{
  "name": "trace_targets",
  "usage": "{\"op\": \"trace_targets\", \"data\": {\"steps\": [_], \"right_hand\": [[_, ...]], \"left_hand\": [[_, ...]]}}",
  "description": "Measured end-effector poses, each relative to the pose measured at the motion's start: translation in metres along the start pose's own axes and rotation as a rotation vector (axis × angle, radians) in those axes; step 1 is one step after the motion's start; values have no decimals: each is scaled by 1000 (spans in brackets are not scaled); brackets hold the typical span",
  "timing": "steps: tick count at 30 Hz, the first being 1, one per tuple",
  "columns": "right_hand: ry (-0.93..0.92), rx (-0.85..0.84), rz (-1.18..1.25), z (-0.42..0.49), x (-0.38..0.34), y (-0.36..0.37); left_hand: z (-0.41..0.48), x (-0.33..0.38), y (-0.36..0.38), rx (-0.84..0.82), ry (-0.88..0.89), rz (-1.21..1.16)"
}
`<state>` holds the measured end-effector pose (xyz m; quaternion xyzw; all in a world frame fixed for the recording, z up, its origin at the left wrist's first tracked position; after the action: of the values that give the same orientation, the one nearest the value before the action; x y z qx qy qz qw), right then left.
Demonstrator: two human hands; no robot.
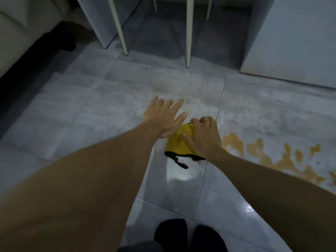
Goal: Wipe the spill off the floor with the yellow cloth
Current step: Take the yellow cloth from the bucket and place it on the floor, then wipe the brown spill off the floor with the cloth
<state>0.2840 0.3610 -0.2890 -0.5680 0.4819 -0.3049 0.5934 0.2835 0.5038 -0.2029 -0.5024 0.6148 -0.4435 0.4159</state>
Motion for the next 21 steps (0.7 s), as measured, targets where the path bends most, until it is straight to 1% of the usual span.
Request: {"op": "trace_targets", "data": {"steps": [3,7,11,13,17,21], "right_hand": [[74,-117,43,-12,3,45],[90,-65,-38,8,-8,73],[49,-73,-73,59,-24,78],[53,-90,-78,68,-28,83],[-1,-26,-13,45,-27,78],[-6,5,58,-8,-19,79]], "left_hand": [[3,-5,42,-57,-48,-40],[-1,-1,84,-126,-32,-63],[3,-8,98,-107,-68,-128],[5,-14,102,-93,-84,-130],[3,-15,114,-143,-74,-112],[-14,8,127,-189,-33,-97]]}}
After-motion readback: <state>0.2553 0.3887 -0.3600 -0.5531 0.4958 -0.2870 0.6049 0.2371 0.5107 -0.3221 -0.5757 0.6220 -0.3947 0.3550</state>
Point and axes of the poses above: each hand's wrist, its own z-axis towards the middle knuckle, its own y-axis out of the palm, x = y × z, the point moved 7 cm from there along z, towards the middle knuckle, and after that the axes turned 2 degrees about -z, right-handed, at the moved point
